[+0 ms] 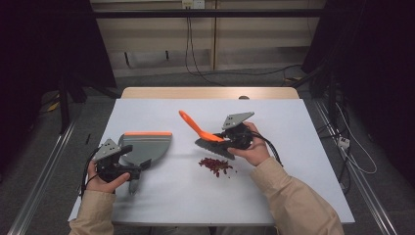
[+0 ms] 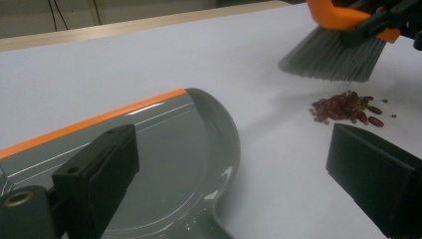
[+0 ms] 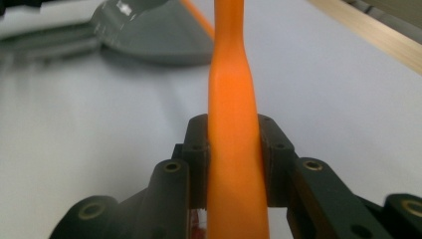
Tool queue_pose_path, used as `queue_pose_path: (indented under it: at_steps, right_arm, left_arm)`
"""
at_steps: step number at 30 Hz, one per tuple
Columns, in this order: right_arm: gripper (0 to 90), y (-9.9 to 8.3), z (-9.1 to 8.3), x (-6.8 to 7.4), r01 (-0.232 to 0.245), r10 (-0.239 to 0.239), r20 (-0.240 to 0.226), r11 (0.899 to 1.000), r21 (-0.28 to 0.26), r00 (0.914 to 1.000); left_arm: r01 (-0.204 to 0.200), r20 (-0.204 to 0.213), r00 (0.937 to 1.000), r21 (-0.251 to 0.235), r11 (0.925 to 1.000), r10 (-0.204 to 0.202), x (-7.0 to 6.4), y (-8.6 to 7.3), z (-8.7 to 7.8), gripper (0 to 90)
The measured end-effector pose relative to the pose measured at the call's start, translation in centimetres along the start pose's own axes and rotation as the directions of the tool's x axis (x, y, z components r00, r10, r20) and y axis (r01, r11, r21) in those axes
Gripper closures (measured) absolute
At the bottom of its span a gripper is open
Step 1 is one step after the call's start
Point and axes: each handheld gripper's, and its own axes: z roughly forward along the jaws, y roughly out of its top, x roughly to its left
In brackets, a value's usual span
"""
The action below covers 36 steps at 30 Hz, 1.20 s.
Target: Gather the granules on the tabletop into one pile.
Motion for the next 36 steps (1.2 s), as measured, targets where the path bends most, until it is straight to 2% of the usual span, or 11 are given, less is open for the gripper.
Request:
queue_pose_path:
  at_steps: [2, 5, 8, 11, 12, 17, 25, 26, 29, 34, 36]
  right_arm:
    - [71.1, 0.4, -0.1, 0.3, -0.087, 0.088, 0.030, 0.996, -0.027, 0.9957]
    - [71.1, 0.9, 0.4, 1.4, -0.176, 0.180, 0.070, 0.983, -0.061, 0.9812]
    - [71.1, 1.4, 1.5, 2.3, -0.272, 0.280, 0.068, 0.956, -0.108, 0.9576]
    - [71.1, 1.7, 2.7, 2.9, -0.320, 0.329, 0.065, 0.940, -0.118, 0.9422]
    - [71.1, 1.7, 3.0, 3.0, -0.343, 0.352, 0.063, 0.932, -0.120, 0.9338]
    - [71.1, 1.9, 4.1, 3.4, -0.399, 0.408, 0.038, 0.906, -0.140, 0.9123]
    - [71.1, 1.8, 4.9, 3.3, -0.446, 0.457, 0.043, 0.882, -0.153, 0.8887]
    - [71.1, 1.8, 5.1, 3.3, -0.445, 0.456, 0.040, 0.882, -0.156, 0.8890]
    - [71.1, 1.7, 5.8, 3.4, -0.471, 0.479, 0.013, 0.868, -0.156, 0.8779]
    - [71.1, 1.3, 7.1, 3.5, -0.476, 0.485, 0.041, 0.869, -0.133, 0.8738]
    - [71.1, 1.1, 7.4, 3.3, -0.468, 0.478, 0.070, 0.875, -0.127, 0.8756]
  left_arm:
    - [0.001, 0.000, 1.0000, -0.001, 1.0000, -0.001, 0.0, 0.0, 0.0, 6.4]
    - [-0.002, 0.000, 1.0000, -0.005, 1.0000, 0.002, 0.0, 0.1, 0.0, 6.3]
    - [-0.004, 0.002, 1.0000, -0.007, 1.0000, 0.004, -0.1, 0.2, -0.1, 6.3]
    - [-0.002, 0.005, 1.0000, -0.013, 0.9999, 0.002, -0.1, 0.2, -0.2, 6.4]
    - [-0.003, 0.005, 1.0000, -0.011, 0.9999, 0.003, -0.1, 0.2, -0.2, 6.4]
    - [0.001, 0.004, 1.0000, -0.010, 0.9999, -0.001, -0.1, 0.2, -0.2, 6.4]
    - [0.003, 0.001, 1.0000, -0.008, 1.0000, -0.003, -0.1, 0.2, -0.2, 6.3]
    - [0.002, 0.001, 1.0000, -0.007, 1.0000, -0.002, -0.1, 0.1, -0.2, 6.3]
    - [-0.004, 0.000, 1.0000, -0.004, 1.0000, 0.004, 0.0, 0.1, -0.1, 6.3]
    - [-0.011, -0.003, 0.9999, 0.000, 0.9999, 0.011, -0.2, 0.1, 0.0, 6.3]
    - [-0.012, -0.001, 0.9999, 0.002, 0.9999, 0.012, -0.2, 0.1, 0.1, 6.3]
